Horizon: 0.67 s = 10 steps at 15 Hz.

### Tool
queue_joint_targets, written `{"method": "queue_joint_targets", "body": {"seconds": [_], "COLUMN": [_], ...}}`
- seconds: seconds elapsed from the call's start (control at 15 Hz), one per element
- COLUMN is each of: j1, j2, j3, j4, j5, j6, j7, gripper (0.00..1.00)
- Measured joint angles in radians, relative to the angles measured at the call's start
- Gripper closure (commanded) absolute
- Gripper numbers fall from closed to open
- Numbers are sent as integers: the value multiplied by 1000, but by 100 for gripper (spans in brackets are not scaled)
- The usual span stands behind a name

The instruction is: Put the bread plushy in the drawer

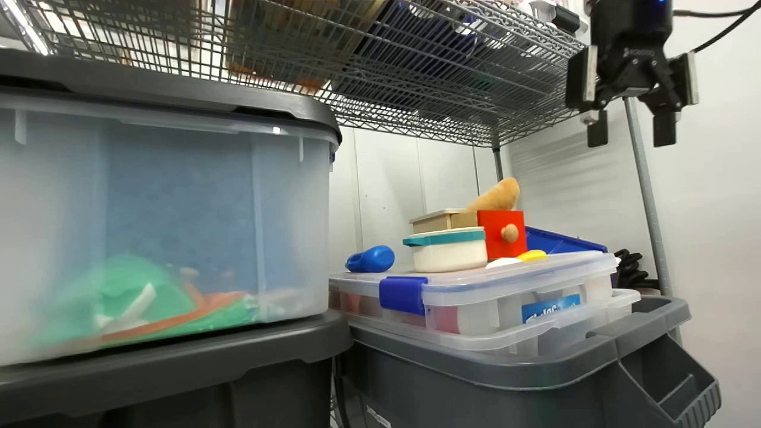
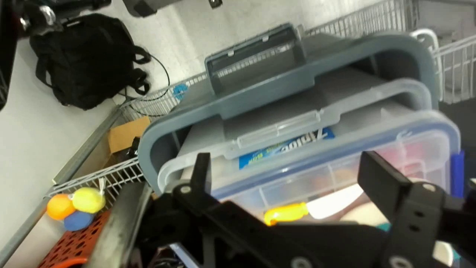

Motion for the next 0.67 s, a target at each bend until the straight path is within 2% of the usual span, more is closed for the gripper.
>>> {"method": "queue_joint_targets", "body": {"seconds": [0.4, 0.67], "j1": [11, 13], "j2": [-228, -259], "j3": [36, 42], "j4": [-169, -198], "j5": [54, 61], "j6": [-154, -173], "j7": [-15, -15], "gripper": [0, 0]}}
